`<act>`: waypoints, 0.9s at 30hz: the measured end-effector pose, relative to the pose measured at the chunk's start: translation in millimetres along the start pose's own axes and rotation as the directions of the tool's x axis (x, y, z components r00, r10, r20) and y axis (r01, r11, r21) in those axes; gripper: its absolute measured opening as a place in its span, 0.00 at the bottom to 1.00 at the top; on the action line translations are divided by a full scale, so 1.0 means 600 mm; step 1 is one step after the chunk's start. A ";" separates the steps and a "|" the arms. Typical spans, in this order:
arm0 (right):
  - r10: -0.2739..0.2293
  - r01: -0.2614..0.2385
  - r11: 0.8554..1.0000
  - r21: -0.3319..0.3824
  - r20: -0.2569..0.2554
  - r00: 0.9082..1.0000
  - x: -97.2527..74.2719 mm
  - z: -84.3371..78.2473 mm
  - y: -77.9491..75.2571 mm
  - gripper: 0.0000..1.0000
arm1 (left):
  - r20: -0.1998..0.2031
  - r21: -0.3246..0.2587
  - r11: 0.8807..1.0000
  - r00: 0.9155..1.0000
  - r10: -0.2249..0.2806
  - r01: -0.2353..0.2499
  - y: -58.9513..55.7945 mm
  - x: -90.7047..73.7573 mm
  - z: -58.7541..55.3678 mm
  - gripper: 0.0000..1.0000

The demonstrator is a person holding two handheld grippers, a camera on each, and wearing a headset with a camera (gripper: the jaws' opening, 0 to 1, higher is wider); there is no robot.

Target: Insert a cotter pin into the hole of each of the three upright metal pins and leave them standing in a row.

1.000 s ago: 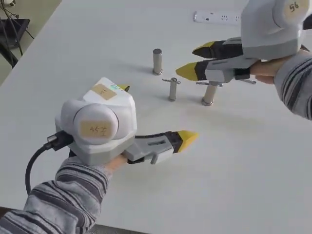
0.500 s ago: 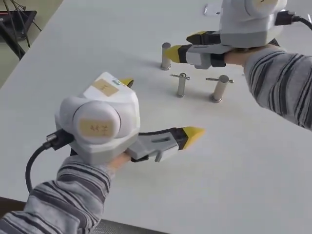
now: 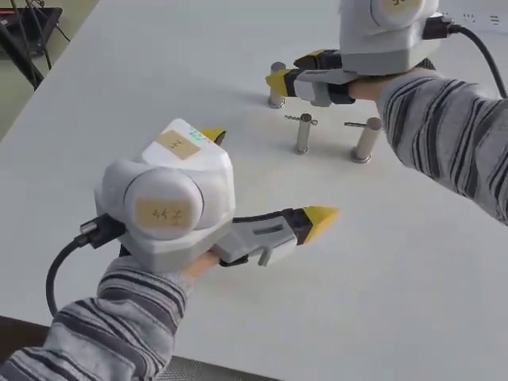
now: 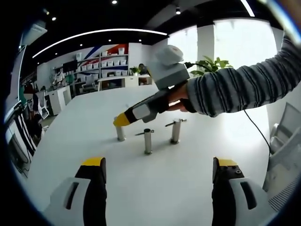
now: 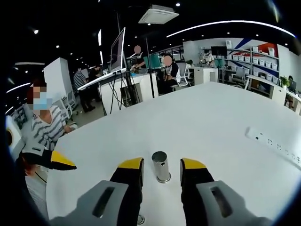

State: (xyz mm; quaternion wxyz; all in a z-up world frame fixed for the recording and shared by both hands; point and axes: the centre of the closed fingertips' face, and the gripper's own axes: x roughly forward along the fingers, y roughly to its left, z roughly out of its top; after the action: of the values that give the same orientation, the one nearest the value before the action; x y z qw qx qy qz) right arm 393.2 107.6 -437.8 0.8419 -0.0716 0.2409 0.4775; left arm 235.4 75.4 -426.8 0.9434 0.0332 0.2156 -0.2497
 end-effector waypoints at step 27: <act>-0.002 -0.004 0.997 -0.078 -0.074 0.997 0.005 -0.010 0.004 0.08 | 0.009 -0.011 1.000 1.000 0.000 0.000 -0.001 -0.008 0.005 0.91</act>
State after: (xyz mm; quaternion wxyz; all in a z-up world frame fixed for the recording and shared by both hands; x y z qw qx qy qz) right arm 390.5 109.2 -444.1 0.8289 -0.1219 0.2532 0.4838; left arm 232.2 76.5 -422.2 0.9445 0.0268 0.2130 -0.2486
